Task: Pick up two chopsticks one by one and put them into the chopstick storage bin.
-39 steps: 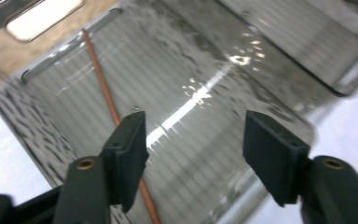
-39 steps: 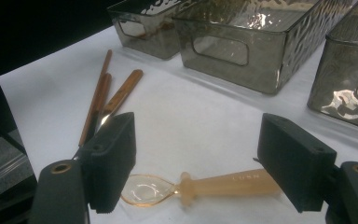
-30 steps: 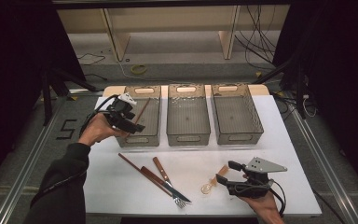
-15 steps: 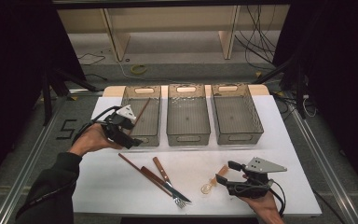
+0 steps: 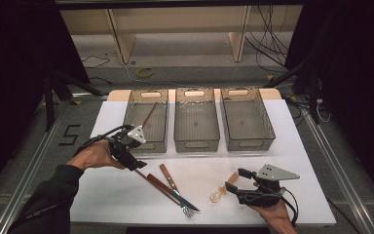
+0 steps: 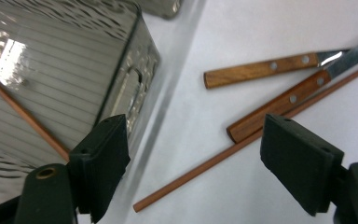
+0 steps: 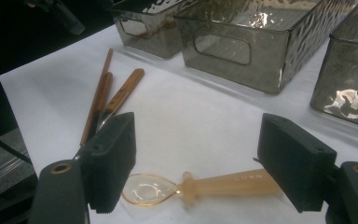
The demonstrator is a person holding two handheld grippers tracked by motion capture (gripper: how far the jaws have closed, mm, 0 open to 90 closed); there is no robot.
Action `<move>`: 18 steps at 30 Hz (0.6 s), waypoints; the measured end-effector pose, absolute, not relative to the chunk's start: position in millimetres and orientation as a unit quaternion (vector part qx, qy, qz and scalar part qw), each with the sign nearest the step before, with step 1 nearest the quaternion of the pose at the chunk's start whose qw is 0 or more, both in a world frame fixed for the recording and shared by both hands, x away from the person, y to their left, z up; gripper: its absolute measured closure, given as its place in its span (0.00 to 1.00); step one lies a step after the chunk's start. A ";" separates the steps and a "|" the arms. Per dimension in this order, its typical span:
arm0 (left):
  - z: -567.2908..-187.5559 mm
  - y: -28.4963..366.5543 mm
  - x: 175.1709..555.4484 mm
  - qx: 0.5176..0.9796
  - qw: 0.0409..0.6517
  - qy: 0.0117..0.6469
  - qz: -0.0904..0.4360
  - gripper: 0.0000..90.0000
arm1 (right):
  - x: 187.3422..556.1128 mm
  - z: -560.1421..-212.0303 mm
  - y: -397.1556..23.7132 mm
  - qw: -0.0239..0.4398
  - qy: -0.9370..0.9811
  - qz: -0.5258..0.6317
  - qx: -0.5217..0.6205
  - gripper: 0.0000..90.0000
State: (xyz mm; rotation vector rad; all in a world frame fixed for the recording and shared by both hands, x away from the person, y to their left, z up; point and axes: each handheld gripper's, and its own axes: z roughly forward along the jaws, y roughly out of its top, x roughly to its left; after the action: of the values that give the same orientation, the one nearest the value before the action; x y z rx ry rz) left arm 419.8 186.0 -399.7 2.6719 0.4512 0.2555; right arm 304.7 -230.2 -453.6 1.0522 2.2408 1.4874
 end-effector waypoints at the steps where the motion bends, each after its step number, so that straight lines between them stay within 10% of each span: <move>1: -401.6 186.4 419.3 0.960 0.208 0.162 0.089 0.24 | 304.7 -453.7 -230.1 0.127 0.770 0.511 0.361 0.32; 18: -429.4 186.5 420.6 0.978 0.161 0.112 0.065 0.31 | 304.8 -453.8 -230.0 0.126 0.770 0.511 0.361 0.32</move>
State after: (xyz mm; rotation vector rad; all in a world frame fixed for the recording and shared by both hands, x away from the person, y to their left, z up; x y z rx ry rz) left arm 420.6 186.5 -429.4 2.7930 0.3209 0.1866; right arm 304.8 -230.0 -453.8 1.0512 2.2428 1.4874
